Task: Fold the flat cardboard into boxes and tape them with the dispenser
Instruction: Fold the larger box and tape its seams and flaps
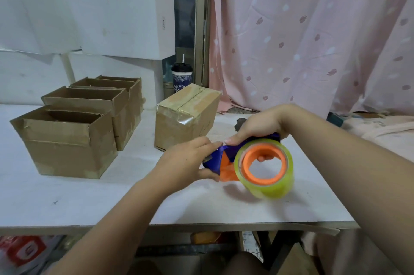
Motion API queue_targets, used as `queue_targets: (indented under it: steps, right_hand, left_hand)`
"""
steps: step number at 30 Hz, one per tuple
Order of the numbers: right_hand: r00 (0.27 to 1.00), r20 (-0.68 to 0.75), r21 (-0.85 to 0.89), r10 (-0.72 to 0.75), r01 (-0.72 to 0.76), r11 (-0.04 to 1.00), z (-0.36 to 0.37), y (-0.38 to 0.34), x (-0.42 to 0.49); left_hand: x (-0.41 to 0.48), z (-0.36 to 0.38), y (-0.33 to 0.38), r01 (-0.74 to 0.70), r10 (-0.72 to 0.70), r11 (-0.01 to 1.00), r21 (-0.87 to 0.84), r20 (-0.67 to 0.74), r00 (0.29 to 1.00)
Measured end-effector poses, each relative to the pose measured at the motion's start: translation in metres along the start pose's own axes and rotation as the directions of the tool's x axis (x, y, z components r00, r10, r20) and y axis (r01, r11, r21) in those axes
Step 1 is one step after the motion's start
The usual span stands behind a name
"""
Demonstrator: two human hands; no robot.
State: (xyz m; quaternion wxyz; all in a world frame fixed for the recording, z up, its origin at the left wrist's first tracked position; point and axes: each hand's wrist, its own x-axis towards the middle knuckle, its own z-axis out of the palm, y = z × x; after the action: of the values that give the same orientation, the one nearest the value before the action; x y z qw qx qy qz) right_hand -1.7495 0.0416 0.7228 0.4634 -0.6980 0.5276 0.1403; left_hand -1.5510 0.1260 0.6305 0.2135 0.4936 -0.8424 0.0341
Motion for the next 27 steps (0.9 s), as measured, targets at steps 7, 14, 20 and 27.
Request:
queue_targets:
  steps: [7, 14, 20, 27]
  right_hand:
    - [0.994, 0.043, 0.369, -0.098, 0.075, 0.927, 0.016, 0.038, 0.010]
    - [0.976, 0.152, 0.483, -0.154, 0.062, 0.873, 0.029, 0.057, 0.015]
    - [0.973, 0.222, 0.388, -0.056, -0.036, 0.921, 0.027, 0.065, 0.022]
    - [0.964, 0.265, 0.358, -0.023, -0.076, 0.931, 0.020, 0.070, 0.030]
  left_hand:
    - [0.009, -0.032, -0.002, 0.069, -0.037, 0.945, -0.320, 0.104, 0.994]
    - [0.019, -0.027, -0.007, 0.199, -0.089, 0.734, -0.650, 0.199, 0.976]
    - [0.027, -0.019, -0.010, 0.216, -0.078, 0.897, -0.386, 0.343, 0.936]
    - [0.027, -0.011, -0.011, 0.256, -0.046, 0.816, -0.519, 0.383, 0.922]
